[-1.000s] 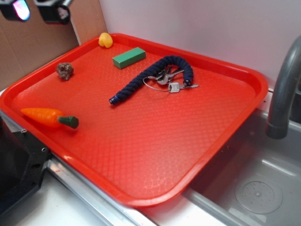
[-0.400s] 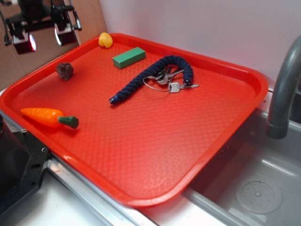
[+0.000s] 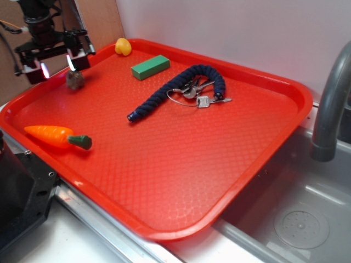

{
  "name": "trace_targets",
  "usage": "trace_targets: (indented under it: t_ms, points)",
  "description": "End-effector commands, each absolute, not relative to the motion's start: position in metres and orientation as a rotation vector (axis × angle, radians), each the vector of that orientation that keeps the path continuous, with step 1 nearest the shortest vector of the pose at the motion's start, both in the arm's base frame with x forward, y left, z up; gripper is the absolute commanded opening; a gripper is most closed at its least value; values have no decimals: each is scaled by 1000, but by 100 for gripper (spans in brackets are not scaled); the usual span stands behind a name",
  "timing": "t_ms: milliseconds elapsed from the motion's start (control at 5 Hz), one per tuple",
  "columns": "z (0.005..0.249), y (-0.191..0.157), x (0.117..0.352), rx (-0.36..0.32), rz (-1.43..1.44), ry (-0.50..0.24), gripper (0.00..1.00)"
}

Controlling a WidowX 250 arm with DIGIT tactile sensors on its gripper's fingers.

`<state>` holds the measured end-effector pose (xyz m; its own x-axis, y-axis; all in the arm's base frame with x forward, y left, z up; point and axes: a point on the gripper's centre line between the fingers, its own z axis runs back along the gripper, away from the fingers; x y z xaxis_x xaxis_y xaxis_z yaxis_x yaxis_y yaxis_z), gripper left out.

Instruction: Grab the rock.

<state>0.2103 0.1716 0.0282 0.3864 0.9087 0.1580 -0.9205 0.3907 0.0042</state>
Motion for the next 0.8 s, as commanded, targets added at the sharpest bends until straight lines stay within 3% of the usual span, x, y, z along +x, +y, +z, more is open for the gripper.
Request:
trace_targets:
  t_ms: [0, 400, 600]
  points:
    - [15, 162, 206, 66, 1147, -86, 100]
    - [47, 134, 213, 92, 1078, -135, 100]
    - [68, 116, 211, 131, 1022, -187, 86]
